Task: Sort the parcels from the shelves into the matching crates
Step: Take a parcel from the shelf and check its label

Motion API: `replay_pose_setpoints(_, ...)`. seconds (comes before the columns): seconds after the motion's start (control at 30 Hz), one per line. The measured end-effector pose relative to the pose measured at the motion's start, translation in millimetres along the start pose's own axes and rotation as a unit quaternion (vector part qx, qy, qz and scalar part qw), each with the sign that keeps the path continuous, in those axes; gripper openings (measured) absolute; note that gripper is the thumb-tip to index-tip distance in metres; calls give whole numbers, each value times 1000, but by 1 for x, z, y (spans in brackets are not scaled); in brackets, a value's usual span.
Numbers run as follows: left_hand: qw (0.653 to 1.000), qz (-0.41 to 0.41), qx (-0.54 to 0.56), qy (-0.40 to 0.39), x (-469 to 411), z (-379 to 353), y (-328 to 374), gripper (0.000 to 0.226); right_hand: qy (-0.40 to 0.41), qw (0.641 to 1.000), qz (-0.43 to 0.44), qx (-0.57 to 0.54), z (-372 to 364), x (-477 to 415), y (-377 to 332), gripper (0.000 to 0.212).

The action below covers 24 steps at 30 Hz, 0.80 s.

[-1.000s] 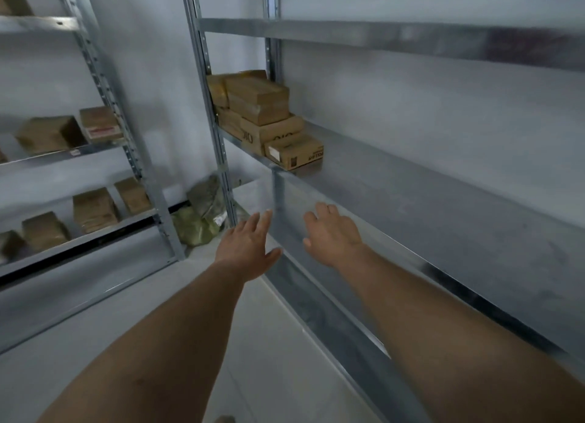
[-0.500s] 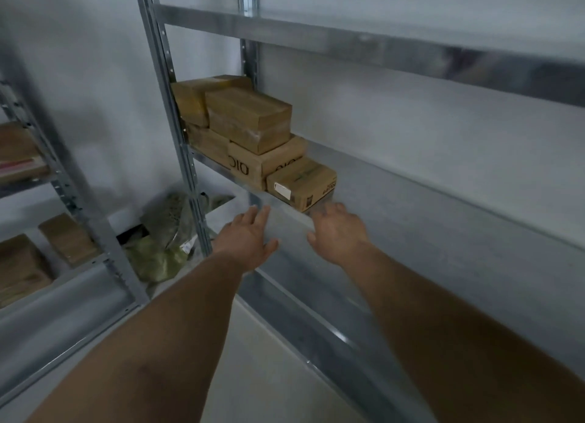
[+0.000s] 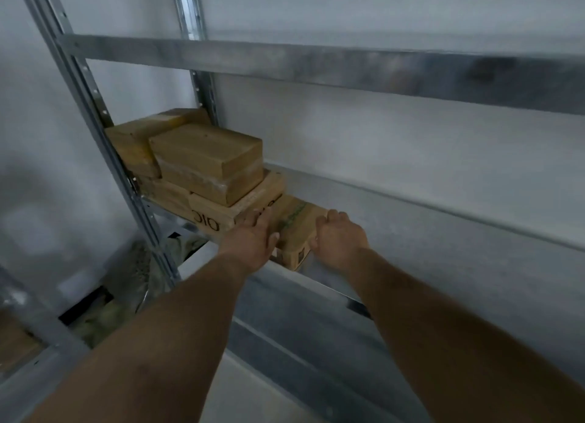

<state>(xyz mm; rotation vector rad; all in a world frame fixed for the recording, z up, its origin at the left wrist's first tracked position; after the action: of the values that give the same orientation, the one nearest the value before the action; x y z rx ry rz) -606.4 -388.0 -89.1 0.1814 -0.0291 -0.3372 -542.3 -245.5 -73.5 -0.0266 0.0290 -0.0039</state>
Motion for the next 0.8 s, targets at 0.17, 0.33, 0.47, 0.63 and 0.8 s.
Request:
replay_pose_setpoints(0.17, 999, -12, 13, -45, -45, -17, 7, 54, -19, 998, -54, -20, -16, -21, 15, 43)
replay_pose_setpoints(0.33, 996, -12, -9, -92, -79, -33, 7, 53, -37, 991, -115, -61, -33, -39, 16, 42)
replay_pose_setpoints(0.47, 995, 5, -15, -102, -92, -34, 10, 58, -88, 976, -159, -117, -46, -41, 8, 37)
replay_pose_setpoints(0.63, 985, 18, 71, -158, -102, -32, 14, 48, -35, 951, -234, -201, -44, -38, 11, 30)
replay_pose_setpoints(0.8, 938, 42, 187, -288, -102, -50, 13, 10, -23, 904, -336, -263, -51, -29, 27, 33)
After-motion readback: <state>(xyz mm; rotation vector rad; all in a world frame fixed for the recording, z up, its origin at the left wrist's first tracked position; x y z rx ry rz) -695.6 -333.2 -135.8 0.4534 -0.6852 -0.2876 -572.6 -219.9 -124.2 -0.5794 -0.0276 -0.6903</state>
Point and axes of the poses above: each hand's wrist, its own x-axis away from the middle knuckle, its own z-axis out of the back of the hand, y = z × x, the point moved 7 cm from there along -x, towards the middle knuckle, and after that the axes turned 11 degrees about z, right-handed, at the moved point
